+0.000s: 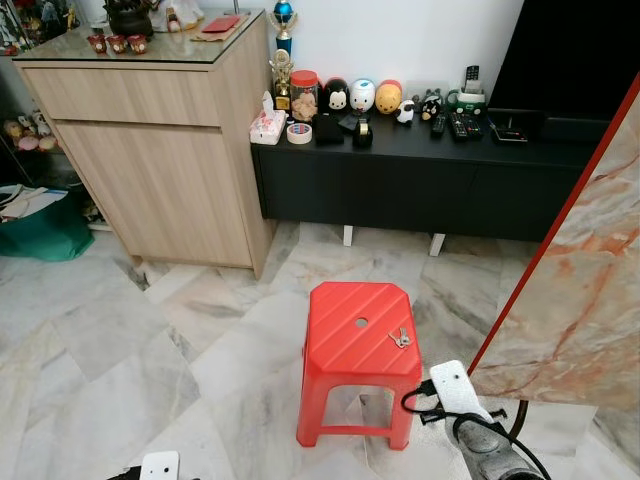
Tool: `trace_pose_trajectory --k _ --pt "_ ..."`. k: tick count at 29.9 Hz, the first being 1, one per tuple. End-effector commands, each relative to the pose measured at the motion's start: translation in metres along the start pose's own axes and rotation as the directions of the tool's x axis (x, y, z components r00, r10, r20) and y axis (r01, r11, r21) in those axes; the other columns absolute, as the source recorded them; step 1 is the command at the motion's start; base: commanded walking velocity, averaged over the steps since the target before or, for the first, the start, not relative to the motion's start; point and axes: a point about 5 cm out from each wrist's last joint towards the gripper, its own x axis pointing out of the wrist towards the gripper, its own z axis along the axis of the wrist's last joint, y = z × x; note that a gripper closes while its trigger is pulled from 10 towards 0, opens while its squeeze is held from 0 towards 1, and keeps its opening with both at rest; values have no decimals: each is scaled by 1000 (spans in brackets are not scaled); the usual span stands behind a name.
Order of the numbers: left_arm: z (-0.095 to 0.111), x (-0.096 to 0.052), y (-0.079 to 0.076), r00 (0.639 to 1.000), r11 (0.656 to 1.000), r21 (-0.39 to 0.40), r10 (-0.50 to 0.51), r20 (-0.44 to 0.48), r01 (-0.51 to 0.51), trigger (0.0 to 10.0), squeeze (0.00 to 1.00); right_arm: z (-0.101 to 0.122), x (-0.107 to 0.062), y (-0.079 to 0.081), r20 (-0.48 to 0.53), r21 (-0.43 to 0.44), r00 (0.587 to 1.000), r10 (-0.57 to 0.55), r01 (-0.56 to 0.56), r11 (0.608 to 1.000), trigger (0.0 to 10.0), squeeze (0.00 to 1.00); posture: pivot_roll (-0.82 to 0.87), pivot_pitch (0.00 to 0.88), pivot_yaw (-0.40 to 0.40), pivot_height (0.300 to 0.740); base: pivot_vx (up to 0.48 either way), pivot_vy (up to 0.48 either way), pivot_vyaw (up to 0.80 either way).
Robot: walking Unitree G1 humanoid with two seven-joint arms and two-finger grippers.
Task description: Hang keys on a hook
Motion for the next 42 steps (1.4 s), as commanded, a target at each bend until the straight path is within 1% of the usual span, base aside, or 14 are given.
trace_pose_trajectory --k 1,6,9,13,15,17,18,20,23,27,31,33,38,42 --pt "-5 -2 1 1000 1000 10 1 -24 0 10000 0 5 1 -3 20 -56 1000 -1 2 998 10000 0 49 4 -26 728 0 0 0" --pt "-5 -2 0 1000 1000 12 -2 -21 2 10000 0 1 1 -5 -23 4 1000 -1 1 1000 10000 0 49 3 -26 728 0 0 0" --pt "-5 -2 -1 1000 1000 13 -3 -19 3 10000 0 2 1 -6 -17 -142 1000 12 -14 990 10000 0 48 1 -28 728 0 0 0" --pt "-5 -2 -1 1000 1000 13 -3 -19 3 10000 0 2 1 -6 -21 24 1000 -8 8 1000 10000 0 52 1 -29 728 0 0 0" --pt "-7 -2 0 1000 1000 13 -1 -30 2 10000 0 3 2 -5 -26 193 1000 -5 10 981 10000 0 52 0 -30 728 0 0 0" --pt "-8 -3 1 999 1000 13 2 -40 -1 10000 0 5 2 -2 -43 495 999 12 11 869 10000 0 55 0 -30 728 0 0 0" --pt "-8 -3 1 999 1000 13 2 -40 -1 10000 0 5 2 -2 -43 495 999 12 11 869 10000 0 55 0 -30 728 0 0 0" --pt "-9 -3 2 999 1000 12 4 -45 -4 10000 0 6 2 0 -41 649 999 26 7 761 10000 0 55 0 -28 728 0 0 0" --pt "-10 -3 3 999 1000 13 7 -53 -6 10000 0 11 3 3 -7 736 999 44 -25 676 10000 0 57 0 -28 728 0 0 0" --pt "-11 -3 5 998 1000 13 10 -63 -9 10000 0 14 3 -1 3 788 1000 21 -15 615 10000 0 55 0 -28 728 0 0 0" --pt "-11 -3 7 997 1000 15 12 -71 -11 10000 0 13 3 -1 6 762 999 34 -27 647 10000 0 52 0 -26 728 0 0 0" --pt "-12 -4 7 997 1000 15 12 -75 -11 10000 0 13 3 1 10 799 999 50 -38 601 10000 0 53 1 -27 728 0 0 0" --pt "-14 -4 7 996 1000 17 14 -83 -13 10000 0 19 3 -7 56 783 998 -20 -31 621 10000 0 55 4 -26 728 0 0 0" --pt "-14 -4 7 997 1000 20 15 -82 -13 10000 0 33 0 -24 145 682 970 -196 46 730 10000 0 52 2 -27 728 0 0 0"
